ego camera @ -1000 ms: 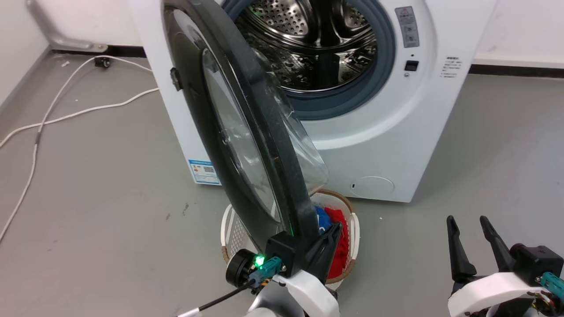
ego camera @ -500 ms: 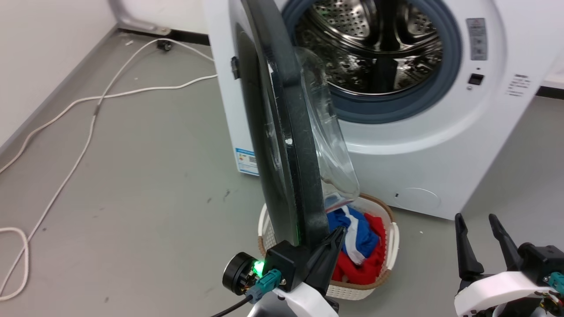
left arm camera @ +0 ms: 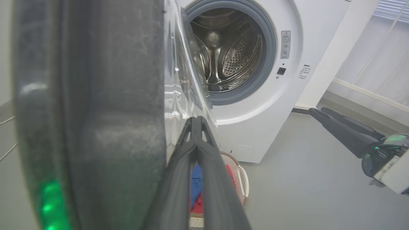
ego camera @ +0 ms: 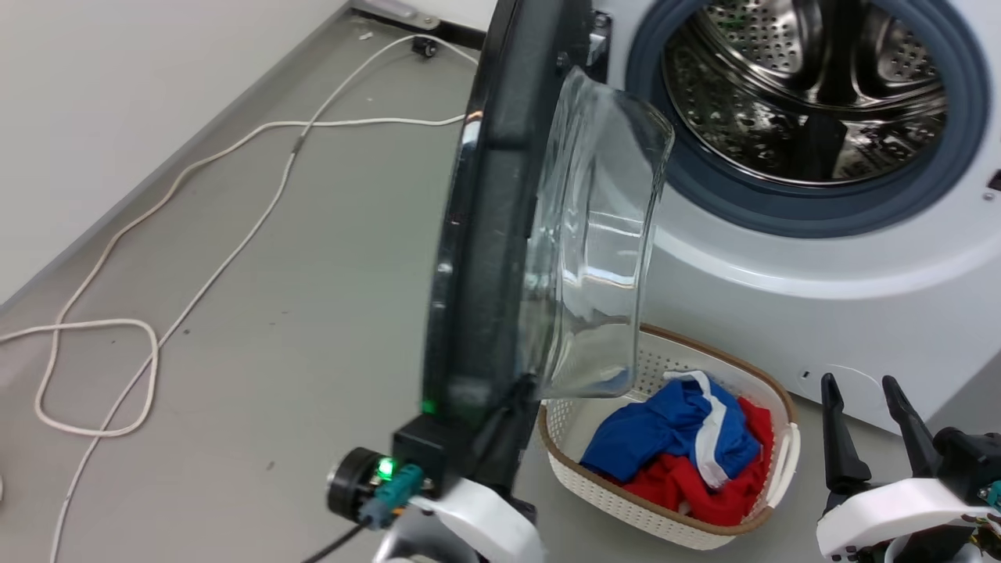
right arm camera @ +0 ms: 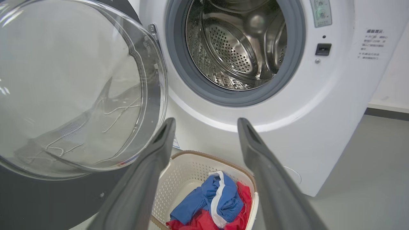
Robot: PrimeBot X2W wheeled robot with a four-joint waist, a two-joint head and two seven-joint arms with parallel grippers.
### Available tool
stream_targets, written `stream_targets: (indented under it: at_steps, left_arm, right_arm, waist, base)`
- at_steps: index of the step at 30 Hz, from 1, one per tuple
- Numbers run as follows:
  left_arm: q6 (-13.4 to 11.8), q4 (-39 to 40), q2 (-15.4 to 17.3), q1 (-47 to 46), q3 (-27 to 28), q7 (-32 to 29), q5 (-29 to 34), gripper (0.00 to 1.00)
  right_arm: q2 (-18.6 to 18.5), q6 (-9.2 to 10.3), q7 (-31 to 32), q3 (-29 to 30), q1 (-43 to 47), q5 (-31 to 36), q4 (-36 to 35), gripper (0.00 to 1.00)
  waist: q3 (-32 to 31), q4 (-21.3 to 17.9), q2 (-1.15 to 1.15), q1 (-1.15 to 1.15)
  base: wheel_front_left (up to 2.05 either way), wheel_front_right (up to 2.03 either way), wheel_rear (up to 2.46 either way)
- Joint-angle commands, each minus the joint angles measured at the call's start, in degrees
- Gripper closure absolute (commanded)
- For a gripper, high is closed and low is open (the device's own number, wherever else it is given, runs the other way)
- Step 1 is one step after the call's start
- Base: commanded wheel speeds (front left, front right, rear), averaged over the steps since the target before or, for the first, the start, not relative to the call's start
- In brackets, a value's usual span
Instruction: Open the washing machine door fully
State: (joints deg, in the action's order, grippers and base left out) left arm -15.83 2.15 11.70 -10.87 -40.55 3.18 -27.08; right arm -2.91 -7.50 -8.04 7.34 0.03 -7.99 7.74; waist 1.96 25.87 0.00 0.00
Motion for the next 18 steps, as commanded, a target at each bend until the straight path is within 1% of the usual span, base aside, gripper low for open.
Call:
stream_targets:
  at_steps: [1, 4, 9, 18]
  left_arm:
    - [-1.2, -0.5, 1.5, 0.3, 2.1, 0.3, -0.3, 1.0]
    - [-1.5, -0.6, 2.4, 1.2, 4.3, 0.8, -1.9, 1.0]
    - [-1.6, -1.9, 6.0, 1.2, 9.6, 2.5, -4.2, 1.0]
    - [-0.6, -6.0, 11.7, -1.0, 19.6, 6.1, -8.7, 1.0]
  right_arm:
    - [0.1, 0.01, 0.1, 0.1, -0.4, 0.4, -0.3, 0.0]
    - [0.1, 0.01, 0.3, 0.2, -0.7, 0.6, -0.7, 0.0]
    - [0.1, 0.01, 0.9, -0.1, -0.9, 0.8, -1.4, 0.0]
    - [0.1, 0.01, 3.1, -0.4, -1.7, 2.2, -3.9, 0.0]
  waist:
    - [0.5, 1.5, 0.0, 0.0]
    - [0.9, 2.3, 0.0, 0.0]
    - [1.7, 2.8, 0.0, 0.0]
    - [4.8, 0.9, 0.0, 0.0]
  base:
    - [0.0, 0.0, 0.0]
    - [0.0, 0.0, 0.0]
    - [0.0, 0.0, 0.0]
    - [0.0, 0.0, 0.0]
